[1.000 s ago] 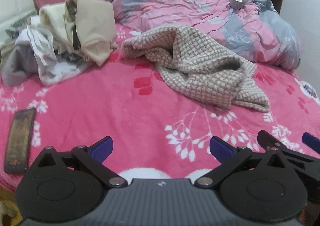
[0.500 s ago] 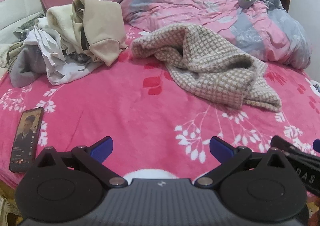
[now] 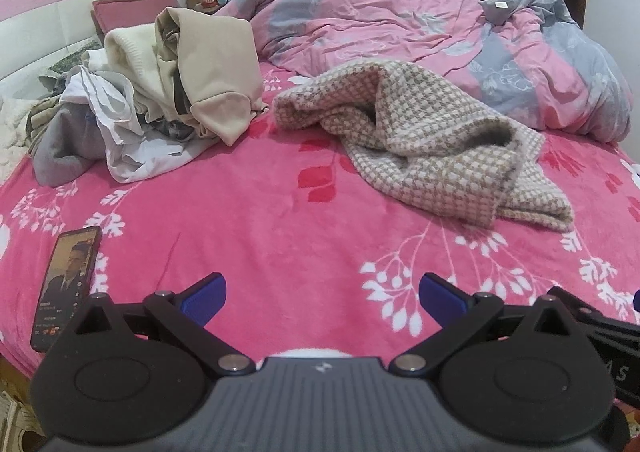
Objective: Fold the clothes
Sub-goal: 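Approach the beige houndstooth sweater with both grippers open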
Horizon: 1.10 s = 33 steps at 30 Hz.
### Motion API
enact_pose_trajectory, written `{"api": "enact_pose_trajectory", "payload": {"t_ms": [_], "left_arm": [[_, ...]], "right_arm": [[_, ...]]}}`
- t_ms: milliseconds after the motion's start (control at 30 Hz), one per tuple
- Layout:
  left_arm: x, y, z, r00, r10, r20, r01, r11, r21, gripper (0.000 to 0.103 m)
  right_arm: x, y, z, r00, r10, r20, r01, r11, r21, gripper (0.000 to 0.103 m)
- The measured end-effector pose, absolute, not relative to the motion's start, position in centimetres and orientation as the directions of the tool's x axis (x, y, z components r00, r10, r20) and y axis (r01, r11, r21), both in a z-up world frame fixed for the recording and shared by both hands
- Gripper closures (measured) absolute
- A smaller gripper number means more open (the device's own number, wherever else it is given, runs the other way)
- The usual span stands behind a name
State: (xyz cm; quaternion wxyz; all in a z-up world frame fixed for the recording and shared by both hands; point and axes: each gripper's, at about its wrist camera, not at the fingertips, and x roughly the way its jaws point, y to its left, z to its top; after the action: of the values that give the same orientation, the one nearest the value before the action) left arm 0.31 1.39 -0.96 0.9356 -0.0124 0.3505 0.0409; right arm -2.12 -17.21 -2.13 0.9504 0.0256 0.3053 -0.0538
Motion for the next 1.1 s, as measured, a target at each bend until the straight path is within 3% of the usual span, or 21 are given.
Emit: {"api": "enact_pose_trajectory", "payload": {"t_ms": [1100], "left_arm": [[0.61,1.39,-1.04,0.755,0.093,-0.649,-0.095,0.995,0.032,0.000]], "right_arm": [[-1.57,-16.72,-1.98,0.805,-0.071,-0.589,0.104,0.994,0.022,0.001]]}}
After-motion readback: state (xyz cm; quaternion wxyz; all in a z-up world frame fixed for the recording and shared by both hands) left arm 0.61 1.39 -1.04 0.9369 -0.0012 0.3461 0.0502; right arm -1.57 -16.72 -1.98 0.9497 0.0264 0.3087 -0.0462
